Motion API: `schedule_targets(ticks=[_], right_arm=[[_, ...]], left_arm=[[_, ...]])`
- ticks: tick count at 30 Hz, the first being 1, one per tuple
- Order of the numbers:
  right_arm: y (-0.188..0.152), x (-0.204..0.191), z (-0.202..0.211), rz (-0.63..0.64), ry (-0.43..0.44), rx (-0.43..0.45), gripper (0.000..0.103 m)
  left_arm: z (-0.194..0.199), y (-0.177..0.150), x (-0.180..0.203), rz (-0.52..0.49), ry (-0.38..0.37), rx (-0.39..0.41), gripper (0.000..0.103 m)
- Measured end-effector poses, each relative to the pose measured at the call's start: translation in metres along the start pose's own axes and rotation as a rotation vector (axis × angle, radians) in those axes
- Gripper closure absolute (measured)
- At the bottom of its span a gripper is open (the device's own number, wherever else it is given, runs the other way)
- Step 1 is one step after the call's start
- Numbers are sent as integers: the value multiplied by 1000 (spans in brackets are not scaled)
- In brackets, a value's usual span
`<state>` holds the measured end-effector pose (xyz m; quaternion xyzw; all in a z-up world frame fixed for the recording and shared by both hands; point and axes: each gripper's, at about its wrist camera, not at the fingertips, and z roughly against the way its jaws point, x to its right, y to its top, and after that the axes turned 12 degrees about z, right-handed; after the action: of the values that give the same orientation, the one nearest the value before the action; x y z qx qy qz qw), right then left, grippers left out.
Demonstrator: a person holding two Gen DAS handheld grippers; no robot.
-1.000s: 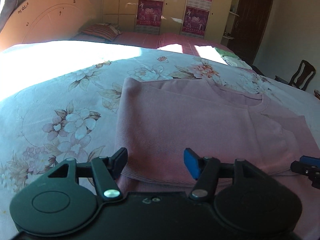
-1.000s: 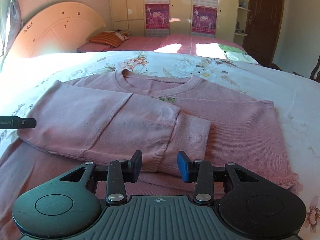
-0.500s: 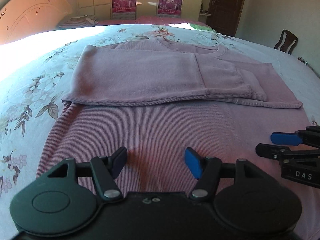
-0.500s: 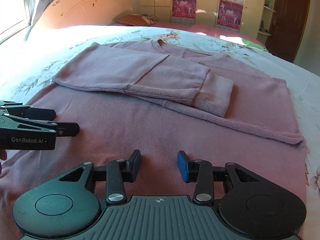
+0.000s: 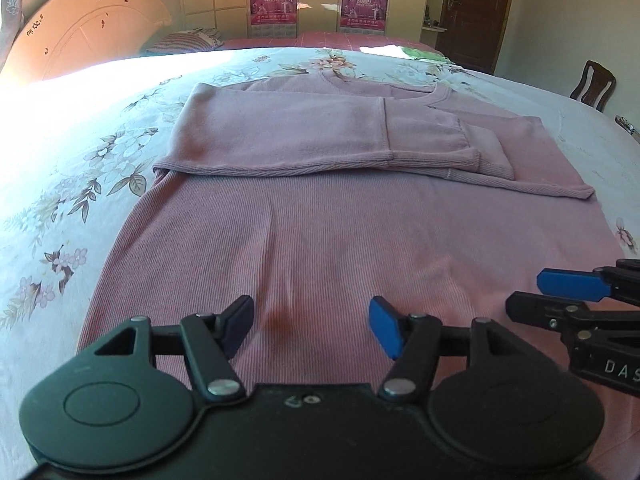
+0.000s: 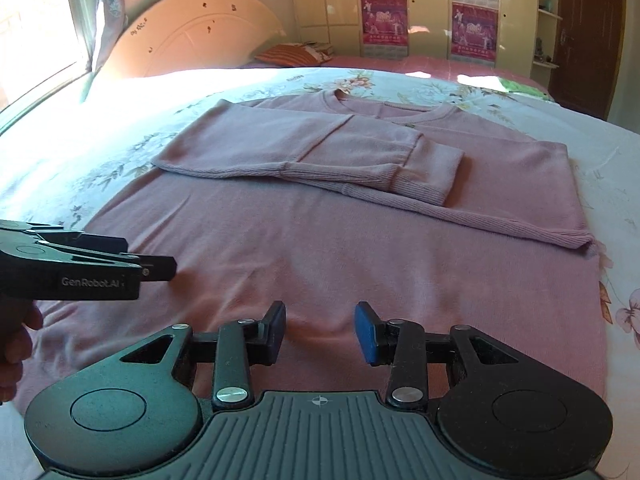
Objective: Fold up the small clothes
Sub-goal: 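Move both tools over the sweater body toward its hem, then grasp the sweater hem with both tools and fold it toward the collar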
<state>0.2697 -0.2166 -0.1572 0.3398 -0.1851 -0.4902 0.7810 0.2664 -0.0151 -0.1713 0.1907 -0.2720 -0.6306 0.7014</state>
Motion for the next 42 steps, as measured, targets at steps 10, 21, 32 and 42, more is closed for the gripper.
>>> schedule_targets(ticks=[10,21,32,42], right_arm=[[-37,-37,9,3,-62,-71,64],[-82,-45,68,-65,-209,-119,64],[-124,-15,122,-242,-391,-138,46],[-143,2,130,-450,-327,-148,54]], left_arm=[[15,-34,-16,-60,-23,-16,36],[70,-67,-95,-25,33,21,38],[82,-76,-150,133,-6,-22,44],[73,-68,-151,176,-151,-138,96]])
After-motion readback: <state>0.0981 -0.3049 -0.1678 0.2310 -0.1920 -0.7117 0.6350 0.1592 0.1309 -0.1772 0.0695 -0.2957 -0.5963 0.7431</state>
